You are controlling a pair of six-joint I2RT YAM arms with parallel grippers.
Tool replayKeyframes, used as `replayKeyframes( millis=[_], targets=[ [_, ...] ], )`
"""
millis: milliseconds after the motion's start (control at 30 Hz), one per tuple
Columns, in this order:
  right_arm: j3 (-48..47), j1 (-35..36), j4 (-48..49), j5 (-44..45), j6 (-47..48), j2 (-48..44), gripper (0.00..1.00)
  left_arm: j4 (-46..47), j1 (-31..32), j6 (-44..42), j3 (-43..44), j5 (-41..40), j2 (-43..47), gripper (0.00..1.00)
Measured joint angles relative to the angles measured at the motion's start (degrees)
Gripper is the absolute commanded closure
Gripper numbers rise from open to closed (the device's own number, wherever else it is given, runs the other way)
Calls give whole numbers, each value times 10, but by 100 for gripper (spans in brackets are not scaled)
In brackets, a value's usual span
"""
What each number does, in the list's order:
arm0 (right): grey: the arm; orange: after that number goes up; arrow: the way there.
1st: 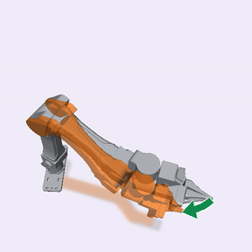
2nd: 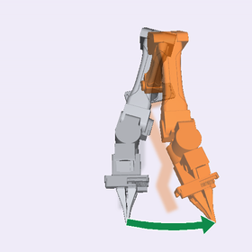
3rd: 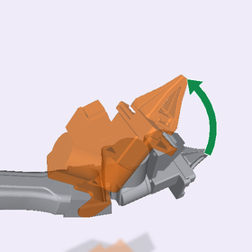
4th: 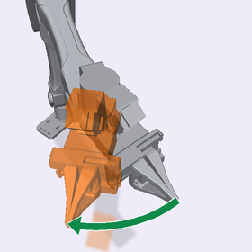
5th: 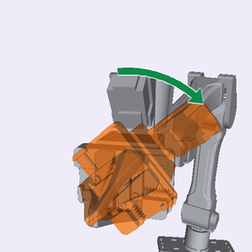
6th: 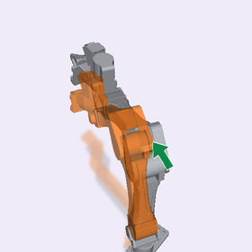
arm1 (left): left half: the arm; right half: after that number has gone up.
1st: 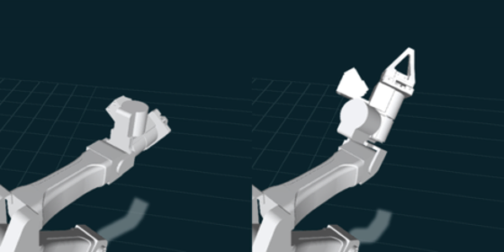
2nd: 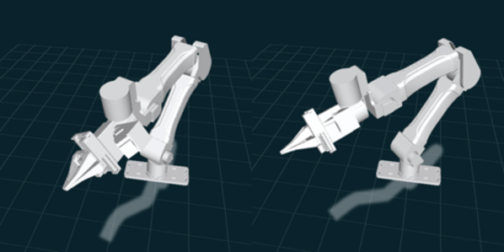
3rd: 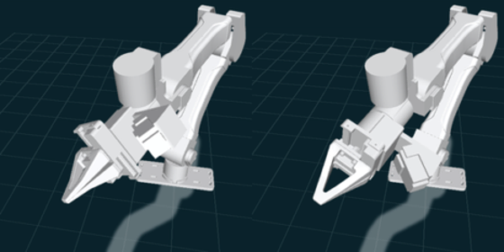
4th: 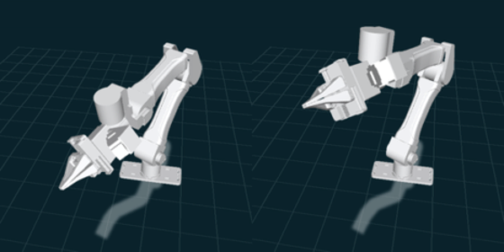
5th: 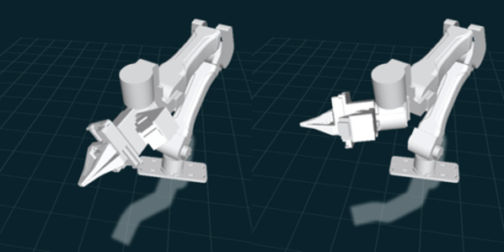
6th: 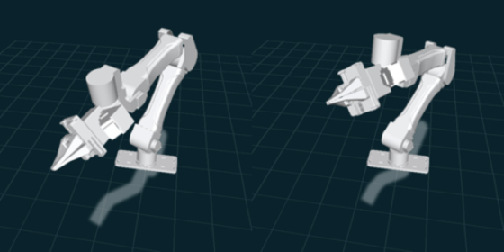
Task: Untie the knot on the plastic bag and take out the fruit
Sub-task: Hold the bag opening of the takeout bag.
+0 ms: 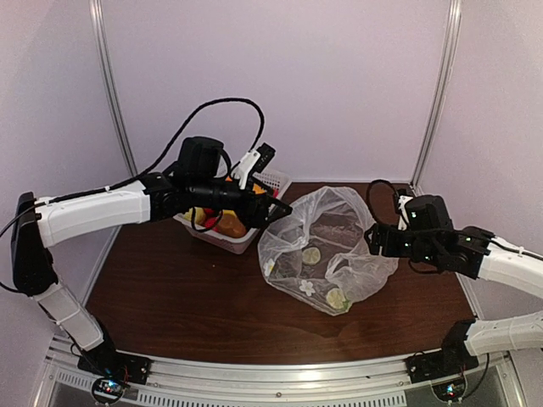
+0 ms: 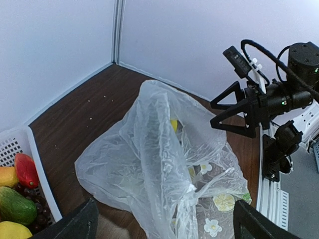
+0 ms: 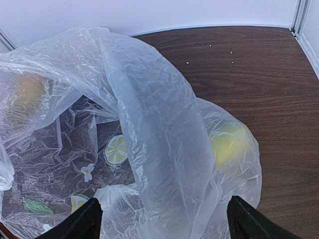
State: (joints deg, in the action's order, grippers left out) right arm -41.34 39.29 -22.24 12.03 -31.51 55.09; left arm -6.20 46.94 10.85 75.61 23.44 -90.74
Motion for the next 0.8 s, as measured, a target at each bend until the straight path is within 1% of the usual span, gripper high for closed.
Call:
replayKeyframes(
  millis=[67, 133, 200, 267, 367, 400, 500, 533, 600, 633, 700, 800],
  targets=[
    [5, -2, 10, -7, 0, 8, 18, -6, 0, 0, 0, 0, -16, 5],
    [12, -3, 16, -13, 0, 15, 22, -15, 0, -1, 0, 0, -29, 8],
    [18, -5, 20, -18, 0, 23, 27, -22, 0, -4, 0, 0, -39, 15],
    [22, -5, 24, -20, -1, 30, 34, -28, 0, -6, 0, 0, -45, 23],
    [23, -5, 28, -22, -1, 37, 52, -33, 0, -10, 0, 0, -49, 44],
    [23, -6, 30, -23, -2, 39, 60, -35, 0, -10, 0, 0, -49, 50],
    [23, -6, 35, -26, 1, 42, 75, -38, 0, -15, 0, 2, -49, 69],
    [23, -6, 37, -27, -2, 43, 80, -39, 0, -17, 0, 4, -49, 80],
    [23, -6, 40, -29, -1, 46, 88, -41, 1, -19, 0, 7, -49, 98],
    [23, -6, 41, -30, 0, 48, 91, -42, 1, -20, 0, 9, -49, 100],
    [23, -6, 43, -31, 3, 52, 99, -42, 4, -24, -1, 10, -49, 100],
    [18, -7, 43, -29, 18, 63, 100, -41, 12, -26, -4, 10, -48, 100]
  ],
)
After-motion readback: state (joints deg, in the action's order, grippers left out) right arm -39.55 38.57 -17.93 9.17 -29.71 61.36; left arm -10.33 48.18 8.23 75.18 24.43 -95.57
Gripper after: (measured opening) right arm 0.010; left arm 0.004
